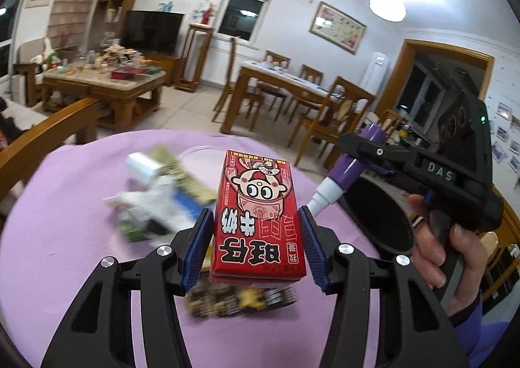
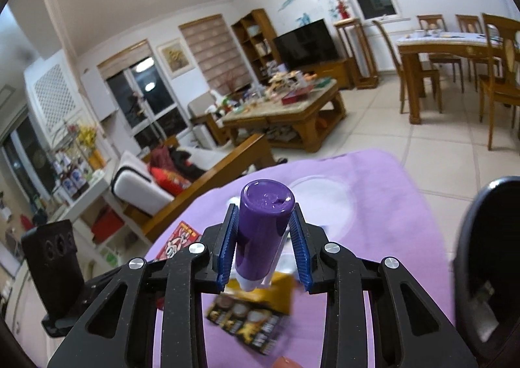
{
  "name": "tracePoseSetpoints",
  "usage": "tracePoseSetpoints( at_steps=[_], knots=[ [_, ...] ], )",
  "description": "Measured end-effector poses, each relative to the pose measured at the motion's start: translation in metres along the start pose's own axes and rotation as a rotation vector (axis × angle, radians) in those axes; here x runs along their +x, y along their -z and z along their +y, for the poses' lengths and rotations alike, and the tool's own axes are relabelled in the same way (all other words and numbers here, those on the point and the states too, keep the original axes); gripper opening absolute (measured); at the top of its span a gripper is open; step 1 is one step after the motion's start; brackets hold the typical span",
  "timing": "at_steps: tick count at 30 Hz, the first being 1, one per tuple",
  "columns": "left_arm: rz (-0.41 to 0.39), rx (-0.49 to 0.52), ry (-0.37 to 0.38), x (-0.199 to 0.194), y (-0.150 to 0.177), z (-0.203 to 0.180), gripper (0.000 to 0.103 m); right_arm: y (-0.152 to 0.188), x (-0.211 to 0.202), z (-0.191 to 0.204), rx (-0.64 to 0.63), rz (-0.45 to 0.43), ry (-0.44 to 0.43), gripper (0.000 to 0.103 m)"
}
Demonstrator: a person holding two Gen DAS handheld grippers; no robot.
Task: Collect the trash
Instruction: 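Carry red box and purple tube over the black bin and open both tools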
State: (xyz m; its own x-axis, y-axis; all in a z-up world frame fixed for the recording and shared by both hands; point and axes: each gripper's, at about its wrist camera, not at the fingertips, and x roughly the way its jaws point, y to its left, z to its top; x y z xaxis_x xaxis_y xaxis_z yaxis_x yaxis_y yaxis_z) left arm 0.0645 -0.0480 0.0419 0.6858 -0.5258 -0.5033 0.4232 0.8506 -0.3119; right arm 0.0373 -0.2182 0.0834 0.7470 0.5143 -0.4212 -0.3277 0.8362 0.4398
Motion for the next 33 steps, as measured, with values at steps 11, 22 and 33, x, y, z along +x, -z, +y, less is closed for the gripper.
tracePoseSetpoints(
  at_steps=[11, 22, 33],
  knots=[
    [0.084, 0.104, 0.173, 0.08, -0.002, -0.102, 0.053, 0.002, -0.091, -0.118, 0.13, -0.103, 0.147, 0.026],
    [0.187, 0.175, 0.281, 0.148, 0.007, -0.177, 0.053, 0.027, -0.16, -0.233, 0.263, -0.175, 0.31, 0.026],
    [0.254, 0.236, 0.286, 0.201, 0.024, -0.219, 0.053, 0.06, -0.171, -0.306, 0.339, -0.153, 0.413, 0.026]
  ],
)
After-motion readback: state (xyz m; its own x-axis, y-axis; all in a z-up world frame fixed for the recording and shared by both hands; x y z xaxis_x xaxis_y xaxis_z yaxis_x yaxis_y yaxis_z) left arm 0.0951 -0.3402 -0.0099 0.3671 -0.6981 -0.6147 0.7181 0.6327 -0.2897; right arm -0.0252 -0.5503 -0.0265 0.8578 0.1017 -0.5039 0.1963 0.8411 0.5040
